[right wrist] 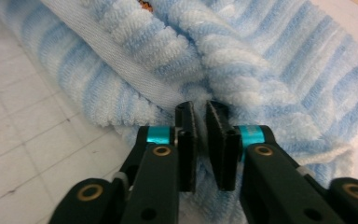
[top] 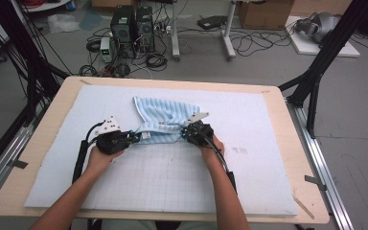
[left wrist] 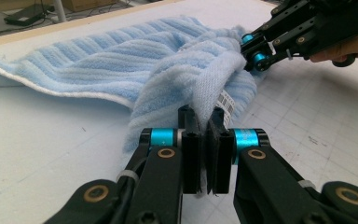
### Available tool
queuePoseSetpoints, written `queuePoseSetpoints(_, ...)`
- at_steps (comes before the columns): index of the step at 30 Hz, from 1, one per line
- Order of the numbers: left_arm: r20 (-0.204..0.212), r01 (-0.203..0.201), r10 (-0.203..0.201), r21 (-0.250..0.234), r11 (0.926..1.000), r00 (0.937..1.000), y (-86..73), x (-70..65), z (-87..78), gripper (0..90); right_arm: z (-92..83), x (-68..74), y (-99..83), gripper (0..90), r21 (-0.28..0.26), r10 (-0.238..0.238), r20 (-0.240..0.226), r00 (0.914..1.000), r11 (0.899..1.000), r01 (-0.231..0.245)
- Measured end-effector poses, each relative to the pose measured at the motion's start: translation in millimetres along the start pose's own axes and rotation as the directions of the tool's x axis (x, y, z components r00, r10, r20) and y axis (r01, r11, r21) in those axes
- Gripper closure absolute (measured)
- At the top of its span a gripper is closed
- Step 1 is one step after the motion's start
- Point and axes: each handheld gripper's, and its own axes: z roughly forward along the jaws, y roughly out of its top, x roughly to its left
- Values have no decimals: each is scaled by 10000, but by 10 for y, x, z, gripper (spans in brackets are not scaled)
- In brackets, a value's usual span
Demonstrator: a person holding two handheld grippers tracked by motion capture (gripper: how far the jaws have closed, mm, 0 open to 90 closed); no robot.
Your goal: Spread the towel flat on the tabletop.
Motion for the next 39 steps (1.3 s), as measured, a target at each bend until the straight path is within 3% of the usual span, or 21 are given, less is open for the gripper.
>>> queuePoseSetpoints(3, 79, -19, 19, -31, 10000, 10000, 7, -14, -8, 856, -131, -38, -2, 837, -418, 294, -148, 9995, 9987, -300)
queuePoseSetpoints(11, 307, -49, 57, -242, 9997, 9995, 32, -81, -75, 856, -458, -73, -55, 836, -860, 565, -468, 9973, 9945, -603)
queuePoseSetpoints(19, 730, -140, 161, -282, 9995, 9972, 38, -206, -89, 856, -694, -56, -187, 838, -769, 691, -1234, 9899, 9939, -789)
queuePoseSetpoints(21, 819, -146, 164, -226, 9996, 9965, 24, -231, -86, 856, -777, -45, -237, 841, -968, 529, -1082, 9927, 9933, -635)
queuePoseSetpoints(25, 1082, -275, 273, 5, 9996, 9938, -14, -328, -69, 855, -893, -23, -345, 842, -977, 721, -1004, 9923, 9918, -820)
queuePoseSetpoints(39, 1778, -835, 729, 528, 9951, 9814, -221, -821, -260, 848, -1296, 426, -832, 841, -978, 770, -708, 9945, 9917, -837)
